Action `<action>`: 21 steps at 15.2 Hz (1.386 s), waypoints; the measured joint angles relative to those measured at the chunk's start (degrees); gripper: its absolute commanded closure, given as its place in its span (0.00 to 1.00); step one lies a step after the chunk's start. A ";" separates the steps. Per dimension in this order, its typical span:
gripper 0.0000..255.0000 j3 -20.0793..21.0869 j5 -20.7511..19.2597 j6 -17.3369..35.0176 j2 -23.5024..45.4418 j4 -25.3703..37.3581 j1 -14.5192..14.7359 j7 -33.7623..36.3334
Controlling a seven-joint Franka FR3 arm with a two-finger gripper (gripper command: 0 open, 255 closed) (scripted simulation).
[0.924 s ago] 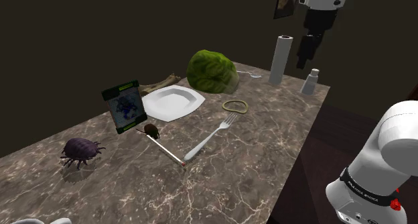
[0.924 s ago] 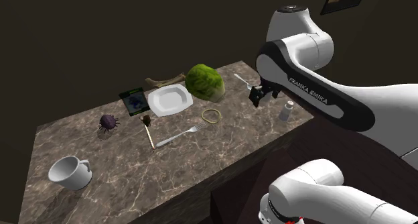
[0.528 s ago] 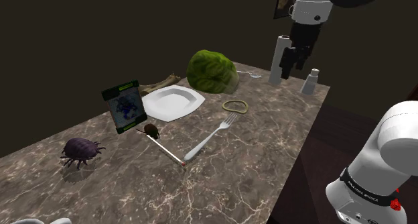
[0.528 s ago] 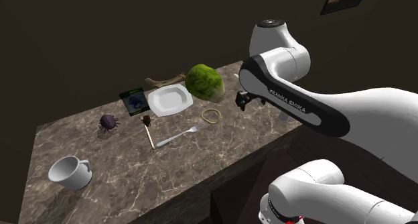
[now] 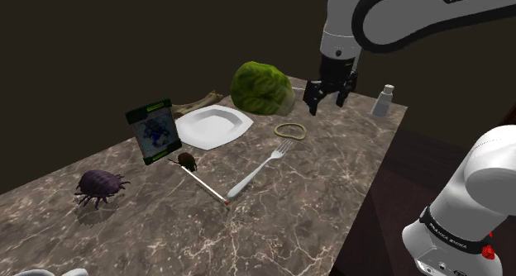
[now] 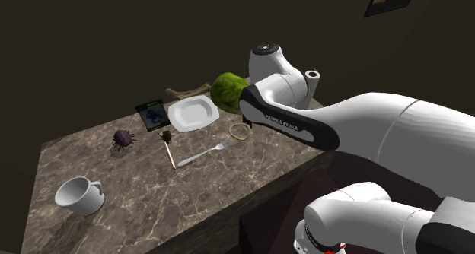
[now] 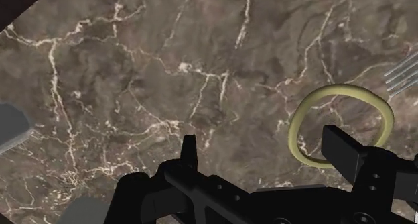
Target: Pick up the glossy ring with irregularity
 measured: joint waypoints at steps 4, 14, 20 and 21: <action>0.00 5.65 -0.60 6.04 7.54 2.07 -2.71 11.78; 1.00 8.14 -1.52 13.43 12.01 -0.78 -3.69 16.24; 1.00 8.26 -1.55 13.42 12.00 -0.34 -3.66 16.49; 1.00 8.27 -1.55 13.37 12.02 -0.32 -3.65 16.52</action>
